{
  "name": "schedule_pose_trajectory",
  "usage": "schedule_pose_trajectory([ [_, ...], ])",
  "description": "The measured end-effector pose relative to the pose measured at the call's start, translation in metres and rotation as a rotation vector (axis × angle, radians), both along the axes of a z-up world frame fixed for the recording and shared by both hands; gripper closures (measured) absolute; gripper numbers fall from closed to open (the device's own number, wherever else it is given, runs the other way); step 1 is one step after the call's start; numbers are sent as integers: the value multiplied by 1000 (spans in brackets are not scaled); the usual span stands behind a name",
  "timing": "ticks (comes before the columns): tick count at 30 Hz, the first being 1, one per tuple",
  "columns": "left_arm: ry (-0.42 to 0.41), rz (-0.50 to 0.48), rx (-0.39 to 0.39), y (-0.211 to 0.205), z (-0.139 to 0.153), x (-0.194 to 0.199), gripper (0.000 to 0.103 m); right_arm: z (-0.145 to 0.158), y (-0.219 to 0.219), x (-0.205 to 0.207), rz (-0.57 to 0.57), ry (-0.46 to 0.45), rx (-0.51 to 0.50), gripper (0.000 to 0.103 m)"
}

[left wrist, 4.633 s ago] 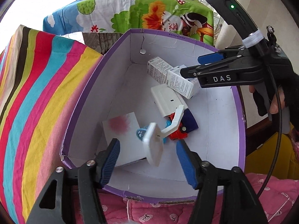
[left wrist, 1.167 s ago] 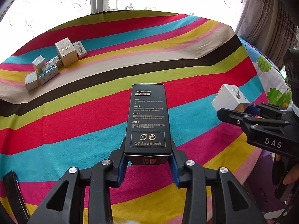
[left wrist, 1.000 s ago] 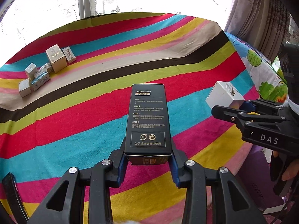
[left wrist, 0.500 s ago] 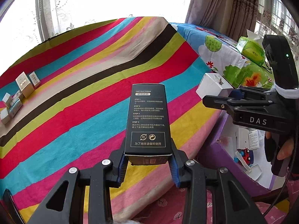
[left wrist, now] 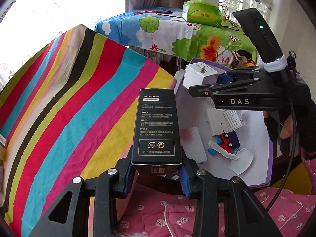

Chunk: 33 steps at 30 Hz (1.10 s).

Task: Organize rigid objects
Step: 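Drop the black box and saxophone box into the bin, opening both grippers, then withdraw both grippers from the bin back toward the pile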

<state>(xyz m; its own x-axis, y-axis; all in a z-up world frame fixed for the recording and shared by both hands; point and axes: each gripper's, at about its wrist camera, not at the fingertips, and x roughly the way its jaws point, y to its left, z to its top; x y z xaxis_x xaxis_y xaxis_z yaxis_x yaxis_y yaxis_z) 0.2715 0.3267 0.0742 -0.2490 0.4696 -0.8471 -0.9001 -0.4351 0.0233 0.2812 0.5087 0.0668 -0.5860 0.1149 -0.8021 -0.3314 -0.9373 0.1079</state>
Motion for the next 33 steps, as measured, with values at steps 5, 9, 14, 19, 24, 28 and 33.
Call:
schedule_pose_trajectory([
  [5,-36,-105,-44,34,-16,20,63,-11,31,31,-99,-60,35,53],
  [9,-108,-161,-66,59,-33,32,63,-21,50,52,-165,-124,54,53],
  [14,-159,-212,-82,72,-49,44,63,-33,60,66,-199,-180,63,53],
  [19,-238,-227,-45,70,-54,45,35,-41,66,66,-246,-232,68,39],
  [24,-218,-119,57,46,-37,15,34,-29,64,56,-270,-202,83,22],
  [28,-115,107,134,-4,-18,-40,31,-6,38,22,-204,-107,97,22],
  [33,71,435,160,-97,-6,-109,23,16,-42,-57,67,-21,126,19],
])
